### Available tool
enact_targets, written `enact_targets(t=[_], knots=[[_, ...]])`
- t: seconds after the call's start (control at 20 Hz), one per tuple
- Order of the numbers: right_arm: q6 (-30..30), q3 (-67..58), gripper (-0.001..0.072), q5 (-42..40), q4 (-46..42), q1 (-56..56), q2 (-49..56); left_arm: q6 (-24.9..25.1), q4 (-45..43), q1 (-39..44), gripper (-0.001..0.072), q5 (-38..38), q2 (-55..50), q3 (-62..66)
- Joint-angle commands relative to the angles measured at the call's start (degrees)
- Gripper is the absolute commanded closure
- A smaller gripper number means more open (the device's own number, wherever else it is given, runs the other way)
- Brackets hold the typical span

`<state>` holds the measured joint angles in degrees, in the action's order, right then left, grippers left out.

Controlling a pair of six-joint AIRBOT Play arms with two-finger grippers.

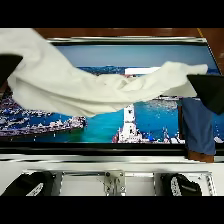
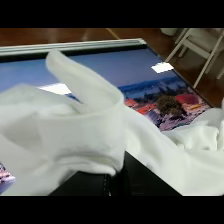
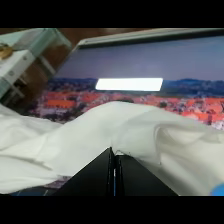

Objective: Fold the shirts.

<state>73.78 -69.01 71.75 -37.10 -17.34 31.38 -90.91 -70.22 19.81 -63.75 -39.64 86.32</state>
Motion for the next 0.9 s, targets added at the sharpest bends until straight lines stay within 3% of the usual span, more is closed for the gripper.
enact_targets(t=[0.0,0.3,0.55,0.65,0.85], knots=[[7.5,-1.1,0.064,10.2,-10.0,-0.1,-2.1,-7.1,-11.0,0.0,0.0664,-16.7,2.3,-0.2],[9.3,-1.2,0.064,21.4,-7.7,0.0,-2.4,-9.6,-7.0,0.0,0.0664,-22.4,2.7,-1.9],[17.4,-1.0,0.064,34.5,-12.8,0.0,-3.6,-21.3,-6.8,3.5,0.0664,-32.4,6.5,-4.4],[19.0,0.1,0.0641,34.5,-16.1,0.0,-3.8,-25.4,-6.7,4.1,0.0664,-33.4,8.8,-11.2],[16.7,12.0,0.0641,33.3,-17.1,0.0,-2.9,-25.4,-6.9,4.2,0.0664,-30.6,10.0,-34.0]])
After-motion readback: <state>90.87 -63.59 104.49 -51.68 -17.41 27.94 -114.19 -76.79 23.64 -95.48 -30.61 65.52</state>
